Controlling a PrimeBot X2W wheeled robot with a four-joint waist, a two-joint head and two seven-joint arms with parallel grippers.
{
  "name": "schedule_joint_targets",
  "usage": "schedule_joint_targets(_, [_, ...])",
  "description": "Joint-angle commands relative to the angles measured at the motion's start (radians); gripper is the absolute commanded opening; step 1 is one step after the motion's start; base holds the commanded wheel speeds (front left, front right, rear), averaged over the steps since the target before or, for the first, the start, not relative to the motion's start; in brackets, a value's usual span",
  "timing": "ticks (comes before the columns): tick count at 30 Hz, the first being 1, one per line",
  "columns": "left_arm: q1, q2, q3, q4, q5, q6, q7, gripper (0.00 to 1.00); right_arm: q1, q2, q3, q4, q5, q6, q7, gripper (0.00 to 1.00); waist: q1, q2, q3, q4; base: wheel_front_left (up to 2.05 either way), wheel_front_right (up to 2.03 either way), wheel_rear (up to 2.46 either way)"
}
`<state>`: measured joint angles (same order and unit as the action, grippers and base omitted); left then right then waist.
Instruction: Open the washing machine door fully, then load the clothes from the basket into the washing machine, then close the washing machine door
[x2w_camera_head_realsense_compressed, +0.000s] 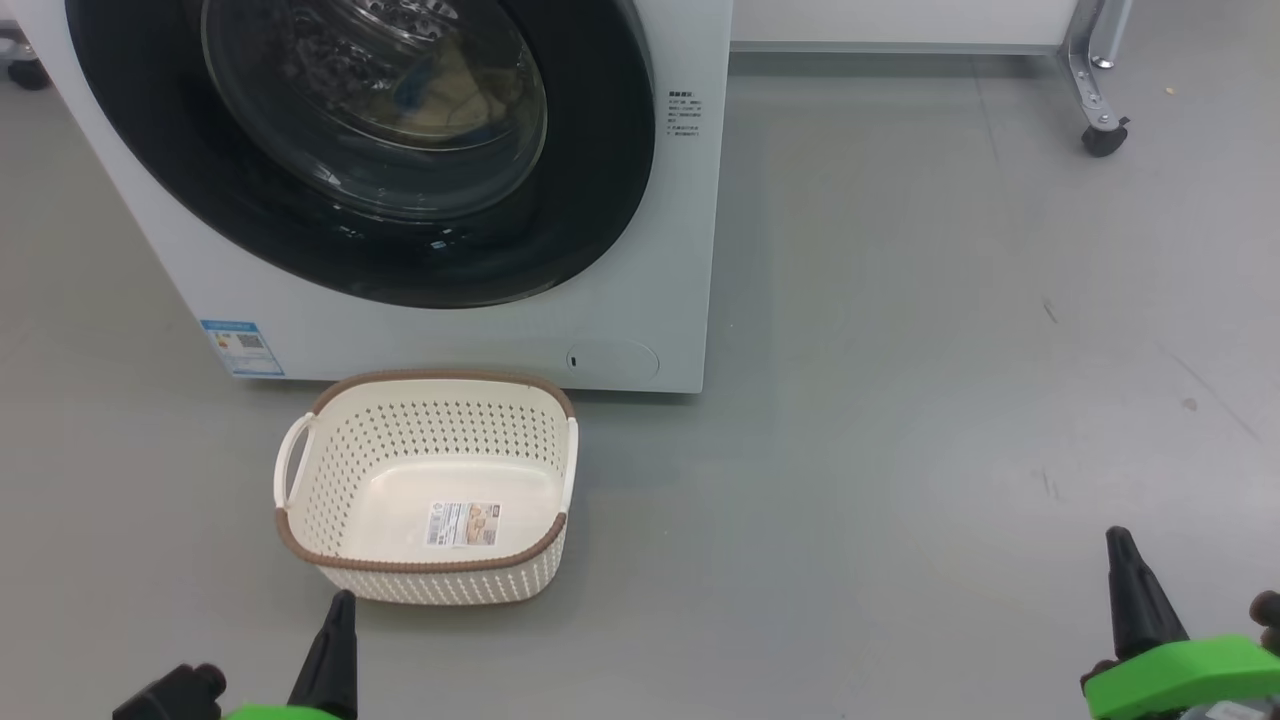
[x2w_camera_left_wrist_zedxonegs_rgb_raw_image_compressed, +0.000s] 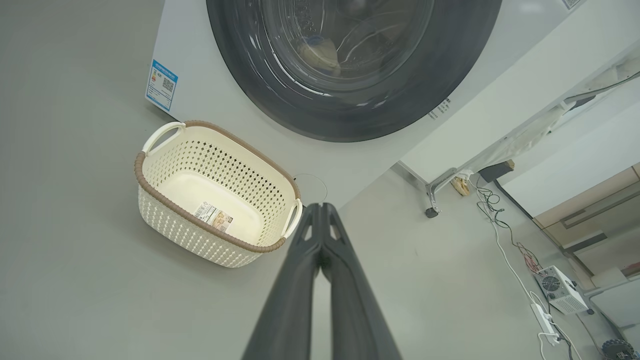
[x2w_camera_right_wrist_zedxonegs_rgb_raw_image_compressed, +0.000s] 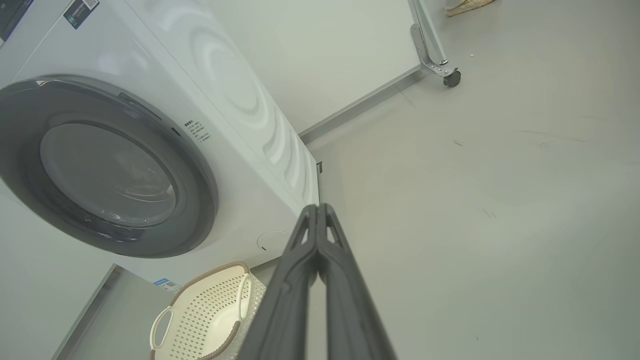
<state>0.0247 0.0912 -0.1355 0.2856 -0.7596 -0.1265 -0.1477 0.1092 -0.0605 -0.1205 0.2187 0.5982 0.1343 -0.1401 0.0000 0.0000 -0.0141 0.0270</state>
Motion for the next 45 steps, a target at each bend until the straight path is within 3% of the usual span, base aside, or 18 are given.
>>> schedule_joint_targets(1, [-0.054,0.004,0.023,-0.034,-0.030,-0.001,0.007,0.00,-0.059,-0.010,0.001,-0.025,0.036,-0.001,0.007,0.00,0.0000,0.0000,0.000,-0.001,0.00,0.00,0.00])
schedule_joint_targets(45, [-0.094,-0.013,0.131,-0.038,-0.461,-0.003,0.132,0.00,-0.141,0.000,0.003,0.002,0.540,-0.002,0.135,0.00,0.0000,0.0000,0.009,-0.014,0.00,0.00,0.00])
